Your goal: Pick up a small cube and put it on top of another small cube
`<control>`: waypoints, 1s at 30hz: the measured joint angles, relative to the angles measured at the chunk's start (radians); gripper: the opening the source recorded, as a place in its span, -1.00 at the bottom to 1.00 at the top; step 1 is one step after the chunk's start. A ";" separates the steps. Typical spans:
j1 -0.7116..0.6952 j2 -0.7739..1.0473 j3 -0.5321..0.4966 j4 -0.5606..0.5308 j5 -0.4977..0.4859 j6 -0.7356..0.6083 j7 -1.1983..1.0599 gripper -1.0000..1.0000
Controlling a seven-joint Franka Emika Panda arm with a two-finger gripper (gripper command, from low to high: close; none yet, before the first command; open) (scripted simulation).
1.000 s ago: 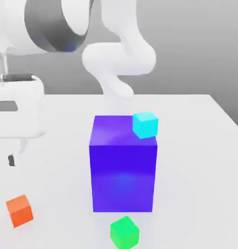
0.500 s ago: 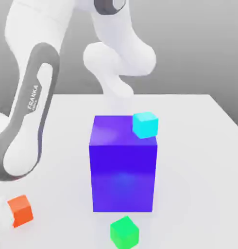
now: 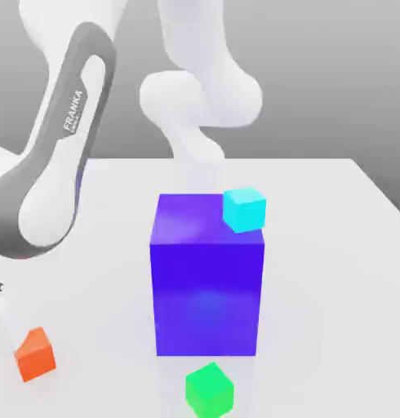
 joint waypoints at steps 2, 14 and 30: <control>0.020 -0.074 0.007 -0.011 -0.067 -0.034 -0.087 -1.00; 0.098 -0.427 0.058 -0.091 -0.273 -0.198 -0.756 -1.00; 0.237 -0.544 -0.016 -0.247 -0.262 -0.169 -1.854 -1.00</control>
